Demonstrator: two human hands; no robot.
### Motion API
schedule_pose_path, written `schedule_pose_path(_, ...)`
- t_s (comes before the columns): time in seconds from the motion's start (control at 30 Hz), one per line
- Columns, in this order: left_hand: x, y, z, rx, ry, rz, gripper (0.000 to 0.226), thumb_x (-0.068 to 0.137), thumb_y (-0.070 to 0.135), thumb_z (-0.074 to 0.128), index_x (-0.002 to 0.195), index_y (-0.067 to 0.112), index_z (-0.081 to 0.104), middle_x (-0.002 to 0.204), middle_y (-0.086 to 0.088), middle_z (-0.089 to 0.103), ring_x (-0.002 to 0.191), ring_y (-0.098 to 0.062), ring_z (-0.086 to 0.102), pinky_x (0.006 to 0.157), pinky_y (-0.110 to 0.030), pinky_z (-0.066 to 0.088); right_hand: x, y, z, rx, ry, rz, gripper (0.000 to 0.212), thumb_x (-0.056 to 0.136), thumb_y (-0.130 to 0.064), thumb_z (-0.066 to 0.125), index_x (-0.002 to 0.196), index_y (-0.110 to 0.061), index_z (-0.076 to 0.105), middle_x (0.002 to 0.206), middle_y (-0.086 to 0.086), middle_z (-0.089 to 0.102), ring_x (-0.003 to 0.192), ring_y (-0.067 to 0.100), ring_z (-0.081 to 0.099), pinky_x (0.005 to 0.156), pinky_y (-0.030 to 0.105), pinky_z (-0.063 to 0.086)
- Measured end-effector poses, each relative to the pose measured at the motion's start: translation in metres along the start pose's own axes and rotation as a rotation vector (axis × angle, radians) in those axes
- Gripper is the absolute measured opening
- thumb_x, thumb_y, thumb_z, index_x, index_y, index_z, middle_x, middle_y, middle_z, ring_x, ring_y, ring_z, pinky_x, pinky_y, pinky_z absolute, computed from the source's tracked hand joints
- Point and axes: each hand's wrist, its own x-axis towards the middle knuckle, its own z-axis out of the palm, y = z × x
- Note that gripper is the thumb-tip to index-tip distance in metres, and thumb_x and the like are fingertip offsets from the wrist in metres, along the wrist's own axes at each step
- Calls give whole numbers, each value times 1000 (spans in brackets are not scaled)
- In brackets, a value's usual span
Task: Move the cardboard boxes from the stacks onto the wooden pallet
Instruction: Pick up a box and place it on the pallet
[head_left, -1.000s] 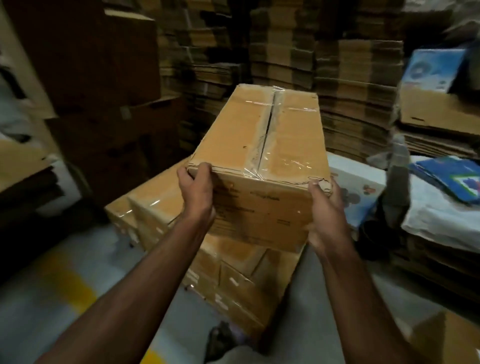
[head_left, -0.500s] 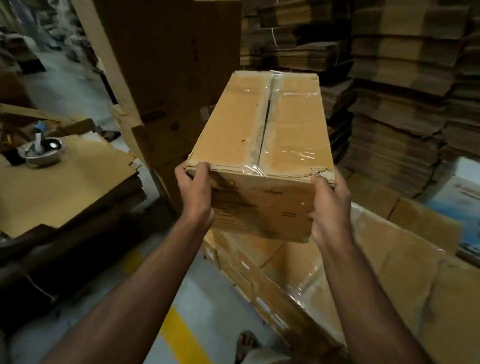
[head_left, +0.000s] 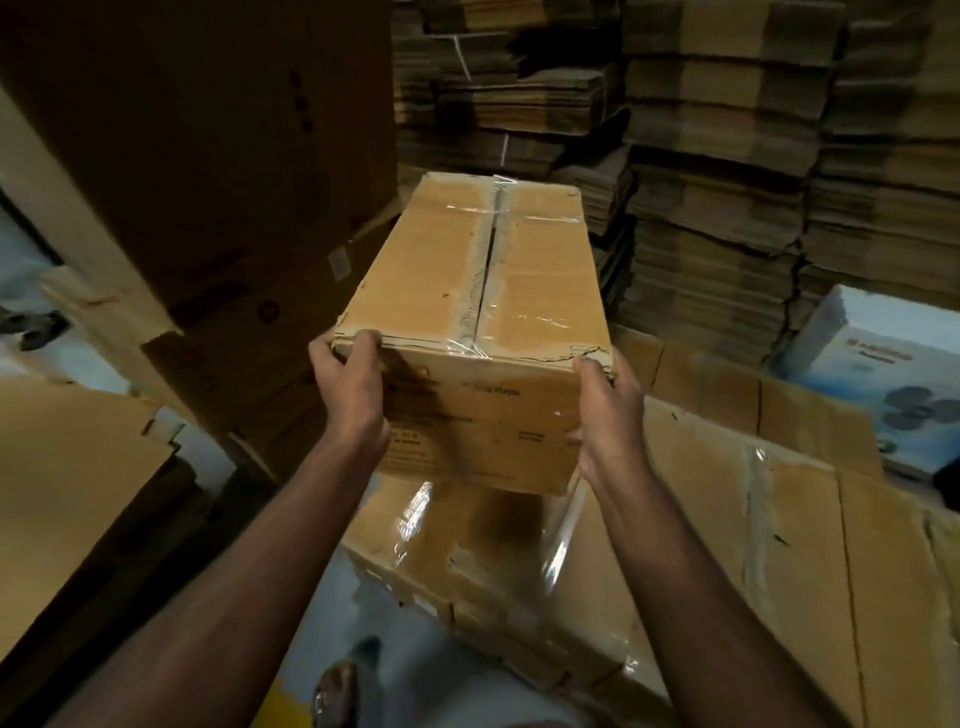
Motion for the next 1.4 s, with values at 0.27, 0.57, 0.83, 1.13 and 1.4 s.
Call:
schedule_pose_path(0.27, 170, -6, -27, 76, -171, -84, 48, 85, 36, 63, 129, 28, 46, 120, 2, 55, 114, -19, 56, 103, -48, 50, 34, 45, 131, 16, 284, 90, 39, 82, -32, 61, 120, -27, 66, 112, -2, 72, 105, 23, 68, 91, 48, 56)
schedule_pose_path(0.57, 264, -51, -26, 129, -421, -205, 38, 95, 26, 62, 126, 26, 42, 130, -3, 53, 120, -22, 56, 105, -50, 49, 56, 91, 181, -86, 452, 250, 63, 93, -35, 57, 152, -26, 36, 137, 3, 54, 96, 17, 59, 63, 43, 56)
schedule_pose_path(0.83, 303, -103, -43, 280, -497, -331, 21, 99, 20, 56, 117, 24, 47, 119, -4, 57, 115, -27, 60, 101, -53, 51, 70, 148, 198, -154, 472, 342, 61, 97, -29, 55, 153, -26, 33, 137, 9, 52, 94, 19, 59, 75, 49, 57)
schedule_pose_path(1.13, 308, -174, -79, 425, -638, -477, 29, 95, 6, 61, 121, 11, 52, 119, -12, 65, 108, -24, 66, 92, -39, 57, 56, 236, 168, -292, 465, 436, 66, 94, -31, 58, 153, -21, 32, 135, 2, 50, 119, 21, 50, 109, 42, 41)
schedule_pose_path(1.4, 309, -209, -116, 585, -690, -591, 57, 86, 4, 71, 137, 7, 43, 124, -11, 61, 109, -23, 64, 92, -36, 57, 23, 279, 148, -507, 387, 441, 58, 85, -32, 59, 141, -19, 53, 135, 11, 58, 121, 28, 57, 108, 40, 45)
